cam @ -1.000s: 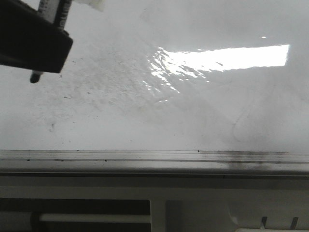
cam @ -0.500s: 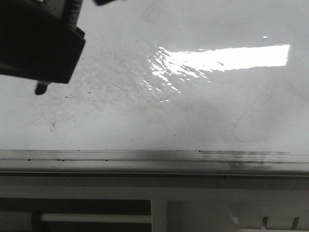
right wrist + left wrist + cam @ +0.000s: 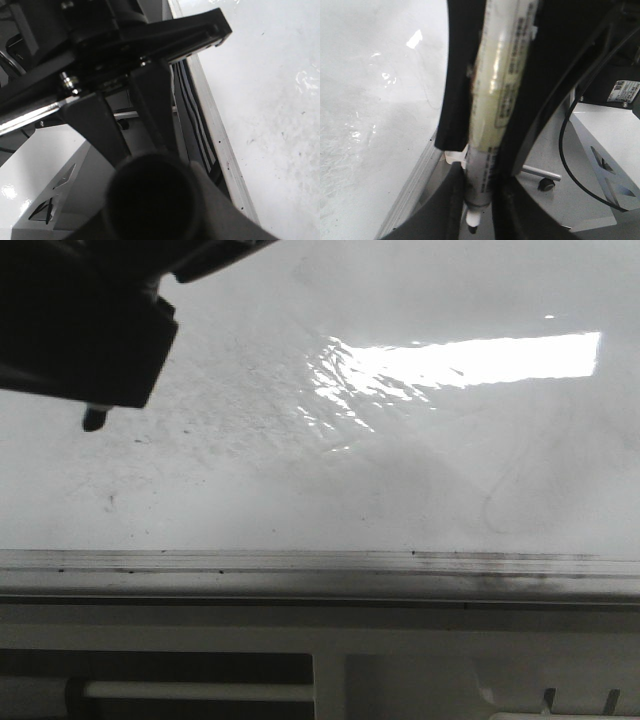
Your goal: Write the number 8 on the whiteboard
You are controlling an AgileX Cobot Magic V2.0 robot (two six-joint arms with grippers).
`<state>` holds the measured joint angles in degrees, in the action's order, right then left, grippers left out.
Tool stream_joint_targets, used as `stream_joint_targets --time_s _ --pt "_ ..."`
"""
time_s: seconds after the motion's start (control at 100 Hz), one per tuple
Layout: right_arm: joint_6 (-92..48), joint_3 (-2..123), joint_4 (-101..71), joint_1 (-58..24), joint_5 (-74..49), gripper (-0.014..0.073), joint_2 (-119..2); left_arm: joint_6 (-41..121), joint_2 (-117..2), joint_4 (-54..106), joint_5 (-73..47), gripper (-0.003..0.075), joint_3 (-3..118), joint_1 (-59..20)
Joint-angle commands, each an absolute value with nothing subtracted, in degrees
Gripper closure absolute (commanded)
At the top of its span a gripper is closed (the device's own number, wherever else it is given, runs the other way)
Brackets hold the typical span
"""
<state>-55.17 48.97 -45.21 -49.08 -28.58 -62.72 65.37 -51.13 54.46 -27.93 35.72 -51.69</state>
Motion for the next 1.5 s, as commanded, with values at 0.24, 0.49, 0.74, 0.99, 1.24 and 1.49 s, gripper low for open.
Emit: stream_joint_targets --time_s 0.24,0.49,0.74,0.99,1.24,1.49 --pt "-55.4 50.8 -39.4 -46.3 -23.4 0.0655 -54.5 62.4 -43.9 58.5 -27.6 0.0249 37.6 -52.2" --pt "-21.8 54.1 5.5 -39.8 -43.5 0.0644 -46.5 45.9 -30.0 49.6 -20.1 0.0356 31.6 -48.9" --pt "-0.7 53.7 14.7 -39.9 -26.2 0.0633 -40.4 43.4 -25.2 51.8 -12.7 0.0398 26.9 -45.0" --pt "-0.7 39.5 28.3 -39.8 -6.3 0.0634 -42.5 43.4 -25.2 52.7 -12.1 0.0740 26.8 -43.4" --pt "-0.6 39.5 27.7 -36.5 0.9 0.0636 -48.5 43.4 -25.2 52.7 -12.4 0.0741 26.8 -43.4" --pt "-0.6 39.5 18.2 -29.8 4.5 0.0636 -51.6 43.4 -25.2 52.7 -13.0 0.0741 26.8 -43.4"
